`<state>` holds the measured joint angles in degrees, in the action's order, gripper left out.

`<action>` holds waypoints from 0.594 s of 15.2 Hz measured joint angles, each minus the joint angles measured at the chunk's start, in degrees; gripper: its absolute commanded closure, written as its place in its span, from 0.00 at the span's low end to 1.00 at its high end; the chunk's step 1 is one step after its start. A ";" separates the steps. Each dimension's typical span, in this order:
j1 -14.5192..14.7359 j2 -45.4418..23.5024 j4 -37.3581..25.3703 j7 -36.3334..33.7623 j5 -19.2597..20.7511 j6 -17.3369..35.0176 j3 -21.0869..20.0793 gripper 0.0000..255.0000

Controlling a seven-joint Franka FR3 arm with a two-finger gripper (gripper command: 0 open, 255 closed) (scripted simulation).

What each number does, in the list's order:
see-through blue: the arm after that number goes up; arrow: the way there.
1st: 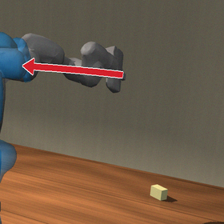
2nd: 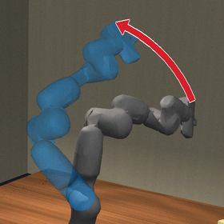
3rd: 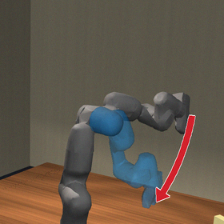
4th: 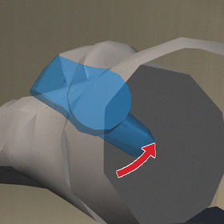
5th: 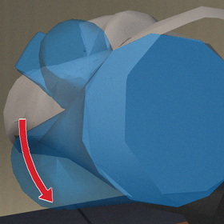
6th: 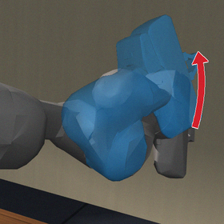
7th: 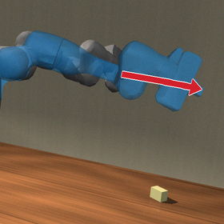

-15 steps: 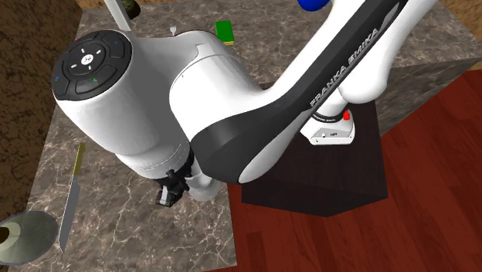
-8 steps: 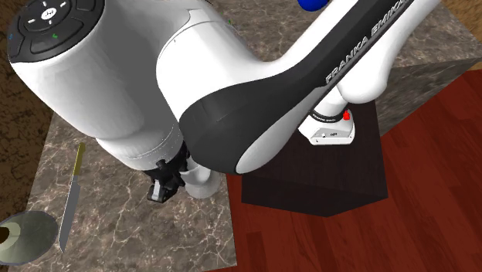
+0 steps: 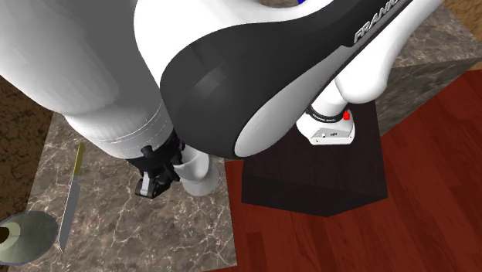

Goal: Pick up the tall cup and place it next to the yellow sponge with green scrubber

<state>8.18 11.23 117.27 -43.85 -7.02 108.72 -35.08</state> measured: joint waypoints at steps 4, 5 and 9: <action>-0.07 0.43 -2.72 0.06 -0.08 -3.10 0.29 1.00; -0.06 0.48 -3.35 -0.02 -0.09 -3.77 0.30 1.00; -0.24 0.50 -6.21 0.10 0.02 -6.65 0.61 1.00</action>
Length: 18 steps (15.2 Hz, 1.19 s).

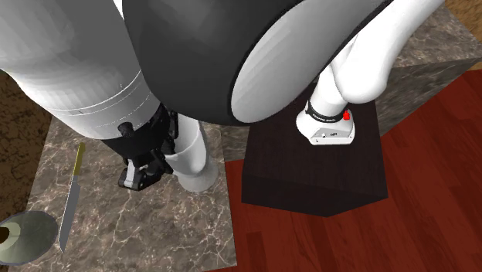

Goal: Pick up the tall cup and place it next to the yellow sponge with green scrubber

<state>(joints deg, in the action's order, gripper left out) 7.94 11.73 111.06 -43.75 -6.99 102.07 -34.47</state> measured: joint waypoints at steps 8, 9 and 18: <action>-0.25 -0.57 -6.82 -0.39 0.47 -6.34 0.23 1.00; -0.29 -0.89 -7.84 -0.52 0.65 -7.07 0.18 1.00; -0.46 -2.89 -16.67 -1.51 1.75 -14.18 -0.10 1.00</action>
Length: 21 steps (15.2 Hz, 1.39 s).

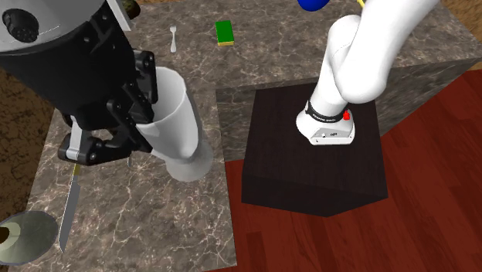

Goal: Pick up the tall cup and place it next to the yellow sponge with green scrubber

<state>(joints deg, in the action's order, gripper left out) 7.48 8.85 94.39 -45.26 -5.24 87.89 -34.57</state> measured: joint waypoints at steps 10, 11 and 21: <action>-1.32 1.17 -3.58 2.90 -0.40 -4.79 2.11 1.00; -1.68 2.62 -1.80 4.36 -1.00 -4.34 3.09 1.00; -5.59 12.73 12.63 21.05 -2.39 -0.64 14.79 1.00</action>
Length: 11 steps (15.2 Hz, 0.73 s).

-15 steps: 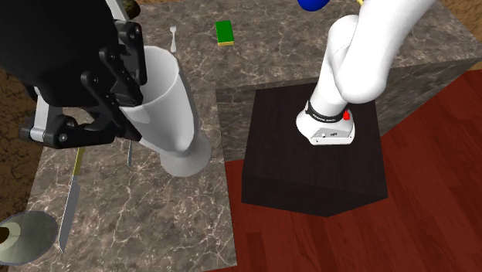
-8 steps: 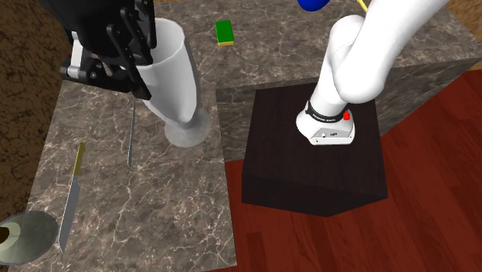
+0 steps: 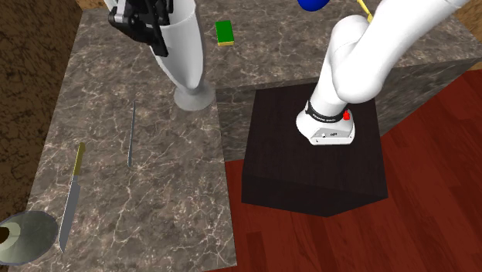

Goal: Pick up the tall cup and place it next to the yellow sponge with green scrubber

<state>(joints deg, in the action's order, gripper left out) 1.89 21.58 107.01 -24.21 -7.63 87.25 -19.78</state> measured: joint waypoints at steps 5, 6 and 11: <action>-1.90 1.97 4.29 7.08 1.23 1.77 5.03 1.00; -2.23 2.58 5.44 8.40 1.43 2.21 5.96 1.00; -4.45 2.79 7.81 15.38 3.33 3.91 10.92 1.00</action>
<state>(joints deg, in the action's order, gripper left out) -2.56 24.38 114.83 -8.82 -4.30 91.16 -8.86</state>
